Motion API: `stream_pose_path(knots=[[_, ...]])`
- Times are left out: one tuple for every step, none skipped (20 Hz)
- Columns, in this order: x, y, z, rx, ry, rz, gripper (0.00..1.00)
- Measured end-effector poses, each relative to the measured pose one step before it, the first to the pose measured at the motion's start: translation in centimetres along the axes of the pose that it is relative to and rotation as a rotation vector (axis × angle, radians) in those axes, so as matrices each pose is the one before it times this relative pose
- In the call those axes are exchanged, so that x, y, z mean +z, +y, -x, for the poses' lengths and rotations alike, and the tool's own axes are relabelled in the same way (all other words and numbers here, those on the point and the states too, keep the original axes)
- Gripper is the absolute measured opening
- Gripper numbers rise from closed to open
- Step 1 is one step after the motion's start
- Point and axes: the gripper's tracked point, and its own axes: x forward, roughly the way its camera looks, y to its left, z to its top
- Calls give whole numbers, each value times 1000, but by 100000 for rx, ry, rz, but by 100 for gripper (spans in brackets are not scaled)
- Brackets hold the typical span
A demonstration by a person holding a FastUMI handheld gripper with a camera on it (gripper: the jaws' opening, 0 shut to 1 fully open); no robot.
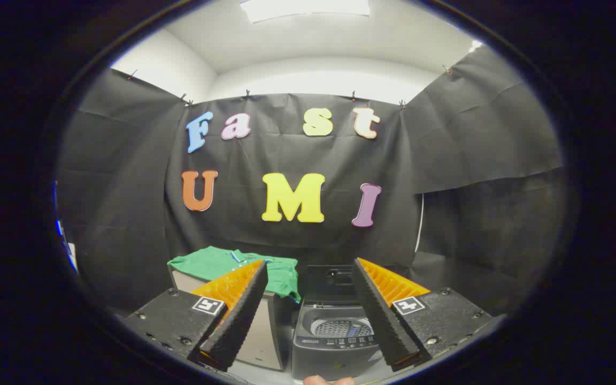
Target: Put the clothes into the washing machine and then close the washing machine lid.
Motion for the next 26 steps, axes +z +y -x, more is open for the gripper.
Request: stream_pose_path(knots=[[-215,63,-4,540,850,69,99],[-70,224,101,1010,628,-72,99],[-34,9,102,519,206,76,99],[34,-2,163,439,-23,423,99],[-169,-145,79,236,255,483,99],[-62,-21,52,499,204,202,99],[-56,-107,84,277,193,49,99],[22,-146,-21,57,49,-96,99],[-70,-134,5,87,212,-254,99],[44,-79,70,162,113,-457,99],[-24,-154,23,-1,315,-283,99],[73,-9,-99,-61,143,-144,99],[30,-13,-112,-88,378,-58,99],[60,33,-182,-253,338,-138,99],[-50,133,-230,-99,415,-324,99],[94,260,-397,-146,562,-388,99],[21,520,-226,227,744,-449,99],[136,592,-345,397,644,-281,99],[95,684,-512,327,738,-39,99],[105,681,-501,409,592,-13,99],[204,834,-475,658,277,-89,99],[233,777,-692,188,512,-334,99],[145,861,-715,486,952,-661,99],[179,1093,-779,756,1112,-589,99],[438,1045,-755,427,840,-793,99],[334,1115,-862,712,1318,-485,99]])
